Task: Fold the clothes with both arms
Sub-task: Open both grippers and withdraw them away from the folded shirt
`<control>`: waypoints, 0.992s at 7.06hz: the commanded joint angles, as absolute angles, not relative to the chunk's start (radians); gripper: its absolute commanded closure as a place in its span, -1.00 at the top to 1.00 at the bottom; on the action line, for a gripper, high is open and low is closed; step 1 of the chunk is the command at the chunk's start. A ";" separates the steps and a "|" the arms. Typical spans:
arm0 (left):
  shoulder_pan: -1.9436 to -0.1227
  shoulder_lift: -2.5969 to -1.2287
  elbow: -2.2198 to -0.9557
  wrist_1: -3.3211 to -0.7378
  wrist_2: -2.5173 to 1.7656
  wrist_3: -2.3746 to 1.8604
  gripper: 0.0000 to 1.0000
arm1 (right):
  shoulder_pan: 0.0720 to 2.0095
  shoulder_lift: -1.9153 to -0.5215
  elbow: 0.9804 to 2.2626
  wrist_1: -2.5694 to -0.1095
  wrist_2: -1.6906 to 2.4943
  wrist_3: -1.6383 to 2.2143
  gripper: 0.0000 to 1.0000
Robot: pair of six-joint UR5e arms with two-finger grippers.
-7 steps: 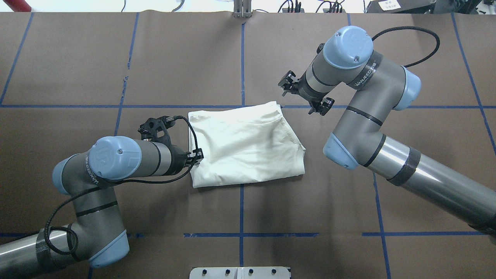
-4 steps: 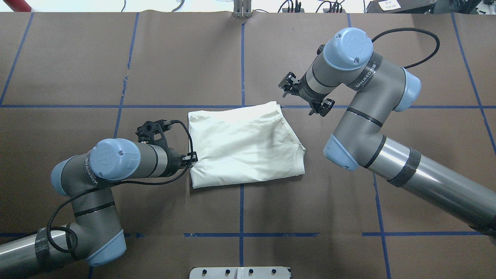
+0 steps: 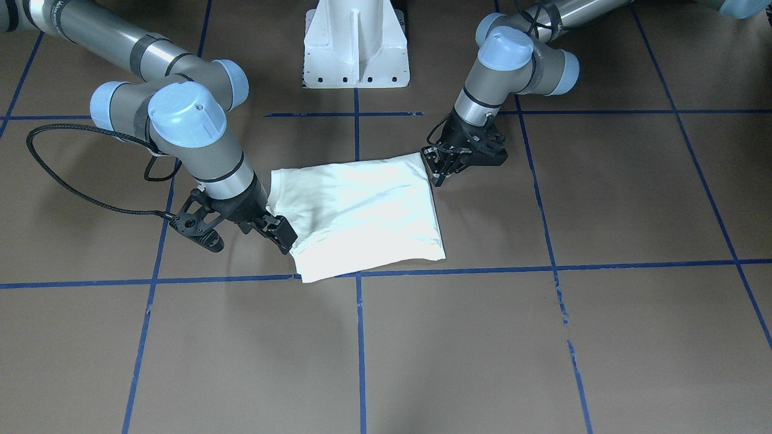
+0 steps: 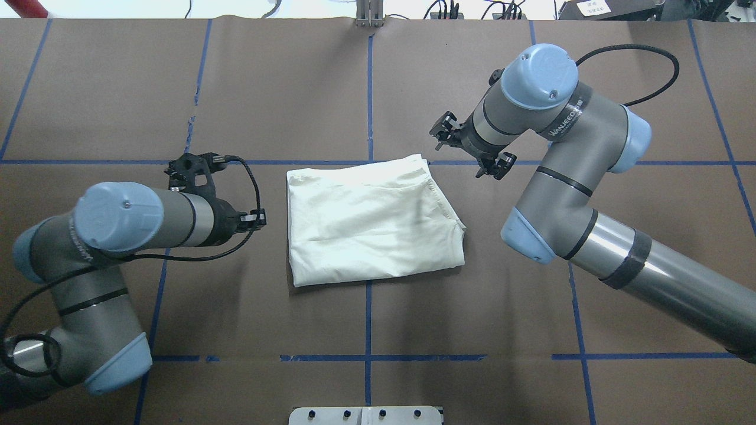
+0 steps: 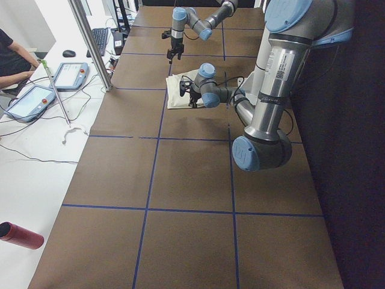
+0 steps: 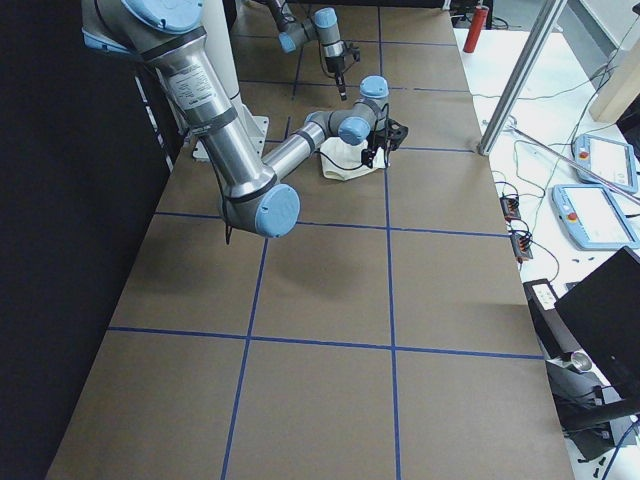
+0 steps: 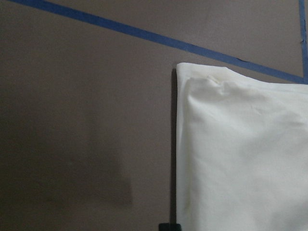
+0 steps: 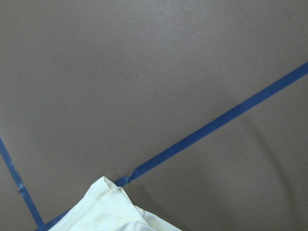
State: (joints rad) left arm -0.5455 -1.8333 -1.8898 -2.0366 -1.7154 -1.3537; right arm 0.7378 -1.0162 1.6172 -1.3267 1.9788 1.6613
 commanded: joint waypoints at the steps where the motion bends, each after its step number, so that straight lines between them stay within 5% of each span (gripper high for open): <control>1: -0.685 -1.712 -1.989 -2.023 -1.802 -1.136 -1.00 | 0.790 -1.209 1.795 -1.338 1.997 1.503 1.00; 4: -1.102 -1.525 -1.965 -2.020 -2.080 -0.508 -1.00 | 1.021 -1.484 1.911 -1.336 2.159 1.083 1.00; 7: -1.490 -1.534 -1.698 -1.964 -2.297 -0.043 -1.00 | 1.338 -1.689 1.902 -1.408 2.313 0.432 1.00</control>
State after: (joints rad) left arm -1.3217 -1.5191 -1.8163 -2.0063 -2.1844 -0.2304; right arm 1.2123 -1.6161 1.9095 -1.3537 2.2670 0.7042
